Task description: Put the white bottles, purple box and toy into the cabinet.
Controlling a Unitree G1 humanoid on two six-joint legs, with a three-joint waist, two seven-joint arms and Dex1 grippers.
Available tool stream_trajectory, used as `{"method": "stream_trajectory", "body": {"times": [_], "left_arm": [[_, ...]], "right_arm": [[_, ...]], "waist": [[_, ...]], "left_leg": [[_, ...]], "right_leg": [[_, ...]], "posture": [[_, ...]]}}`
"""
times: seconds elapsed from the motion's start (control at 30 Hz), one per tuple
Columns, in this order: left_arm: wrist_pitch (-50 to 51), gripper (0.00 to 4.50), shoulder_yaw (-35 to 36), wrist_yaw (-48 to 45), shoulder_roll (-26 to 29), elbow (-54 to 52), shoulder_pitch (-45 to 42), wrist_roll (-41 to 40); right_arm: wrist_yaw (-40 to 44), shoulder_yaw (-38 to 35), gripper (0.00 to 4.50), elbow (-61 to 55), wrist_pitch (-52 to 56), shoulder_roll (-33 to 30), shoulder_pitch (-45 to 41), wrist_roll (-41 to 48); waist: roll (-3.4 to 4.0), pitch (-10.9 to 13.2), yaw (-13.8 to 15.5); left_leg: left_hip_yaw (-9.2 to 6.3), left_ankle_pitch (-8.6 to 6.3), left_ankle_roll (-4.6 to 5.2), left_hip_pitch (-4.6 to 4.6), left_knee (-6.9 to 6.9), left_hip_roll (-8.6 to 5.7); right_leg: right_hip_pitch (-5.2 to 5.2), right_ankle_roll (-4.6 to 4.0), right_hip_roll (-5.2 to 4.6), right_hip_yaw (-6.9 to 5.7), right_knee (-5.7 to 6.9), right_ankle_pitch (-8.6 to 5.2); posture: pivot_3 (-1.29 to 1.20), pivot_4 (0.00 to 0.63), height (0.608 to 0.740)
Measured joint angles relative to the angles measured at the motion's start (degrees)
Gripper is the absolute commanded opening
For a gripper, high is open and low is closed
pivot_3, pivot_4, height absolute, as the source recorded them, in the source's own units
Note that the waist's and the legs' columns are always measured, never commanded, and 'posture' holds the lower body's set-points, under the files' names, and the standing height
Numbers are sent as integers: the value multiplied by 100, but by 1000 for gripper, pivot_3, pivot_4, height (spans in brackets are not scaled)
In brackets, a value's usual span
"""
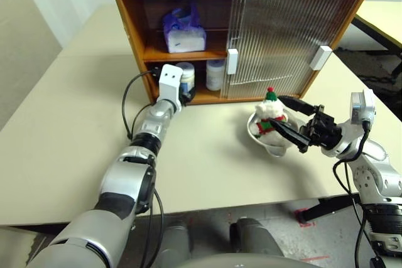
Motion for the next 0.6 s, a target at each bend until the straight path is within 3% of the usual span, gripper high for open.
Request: {"method": "stream_trajectory", "body": {"times": [0.4,0.43,0.5,0.6], "left_arm": [[-30,3077,91,337,-41,552,-324,18],[-30,3835,116,363,-60,583,-339,18],[-30,4460,145,397,-91,627,-387,19],[-37,4460,166,400,-108,634,-455,28]], "right_arm": [[0,-3,4500,-1,0,-58,17,0],[0,-6,4500,-1,0,-65,22,1],[0,-7,4500,-1,0,-69,28,3],[7,-7,4500,-1,0,-77,34,4]], "waist": [[0,0,-33],[0,0,-33],[0,0,-32],[0,0,-38]], "left_leg": [[1,0,-1,1,0,-1],[2,0,-1,1,0,-1],[1,0,-1,1,0,-2],[2,0,-2,2,0,-3]], "right_leg": [[1,-2,1,1,1,3],[1,-2,1,1,1,3],[1,-2,1,1,1,3],[1,-2,1,2,1,3]], "posture": [[27,0,740],[24,0,740],[24,0,740],[28,0,740]]}}
